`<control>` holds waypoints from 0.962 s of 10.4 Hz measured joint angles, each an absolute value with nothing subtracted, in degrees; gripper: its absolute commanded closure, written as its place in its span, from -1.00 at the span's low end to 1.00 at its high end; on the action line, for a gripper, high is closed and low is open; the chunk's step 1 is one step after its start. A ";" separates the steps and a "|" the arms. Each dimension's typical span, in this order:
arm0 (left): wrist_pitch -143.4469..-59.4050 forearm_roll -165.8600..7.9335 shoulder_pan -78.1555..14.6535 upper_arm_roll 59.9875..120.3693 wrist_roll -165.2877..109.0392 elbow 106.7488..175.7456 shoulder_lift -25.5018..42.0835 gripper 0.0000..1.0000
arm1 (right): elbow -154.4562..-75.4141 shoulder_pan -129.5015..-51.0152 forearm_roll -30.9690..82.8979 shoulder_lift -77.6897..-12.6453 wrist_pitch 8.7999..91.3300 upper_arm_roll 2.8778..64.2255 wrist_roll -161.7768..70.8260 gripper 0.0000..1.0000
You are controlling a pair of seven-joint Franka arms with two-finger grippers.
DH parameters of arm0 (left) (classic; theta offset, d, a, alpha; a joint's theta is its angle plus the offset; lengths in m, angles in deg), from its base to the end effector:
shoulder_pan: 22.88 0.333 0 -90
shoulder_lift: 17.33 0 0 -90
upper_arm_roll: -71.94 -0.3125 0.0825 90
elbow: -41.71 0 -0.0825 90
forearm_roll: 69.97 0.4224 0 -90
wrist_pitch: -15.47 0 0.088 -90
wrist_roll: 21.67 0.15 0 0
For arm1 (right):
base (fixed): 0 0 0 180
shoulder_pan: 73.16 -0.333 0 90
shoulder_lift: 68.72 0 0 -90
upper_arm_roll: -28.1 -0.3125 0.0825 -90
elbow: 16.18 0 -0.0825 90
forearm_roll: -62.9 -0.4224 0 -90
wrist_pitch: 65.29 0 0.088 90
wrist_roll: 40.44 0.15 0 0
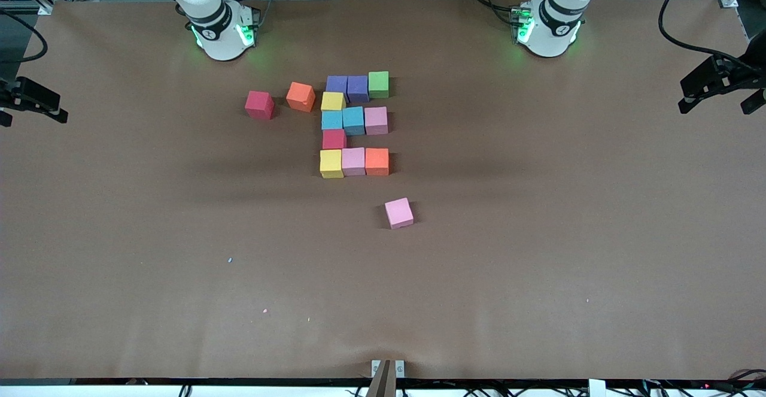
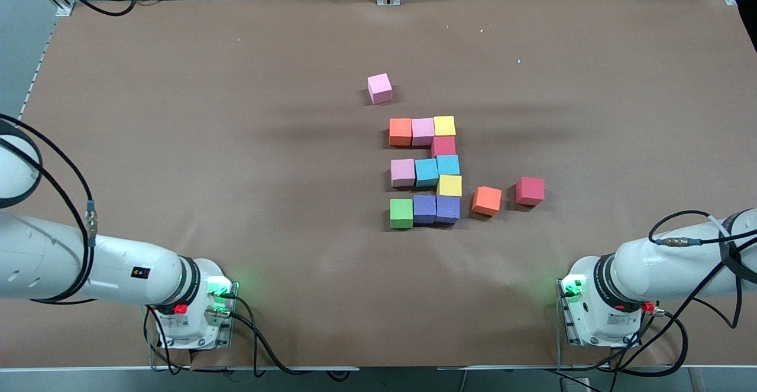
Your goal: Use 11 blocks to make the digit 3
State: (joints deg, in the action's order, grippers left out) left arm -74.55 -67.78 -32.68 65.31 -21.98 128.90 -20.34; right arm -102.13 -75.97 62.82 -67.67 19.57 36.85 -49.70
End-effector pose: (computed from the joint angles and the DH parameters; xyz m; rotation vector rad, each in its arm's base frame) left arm 0.5803 -0.0247 0.6339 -3.1076 0.0743 -0.1594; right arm 0.5849 -0.0599 0.5954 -3.1362 -0.0910 0.0580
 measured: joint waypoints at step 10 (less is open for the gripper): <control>-74.63 -67.79 -25.40 76.11 -25.05 128.95 -20.36 -1.00 | -102.13 -75.93 62.82 -67.64 19.43 36.94 -49.72 -1.00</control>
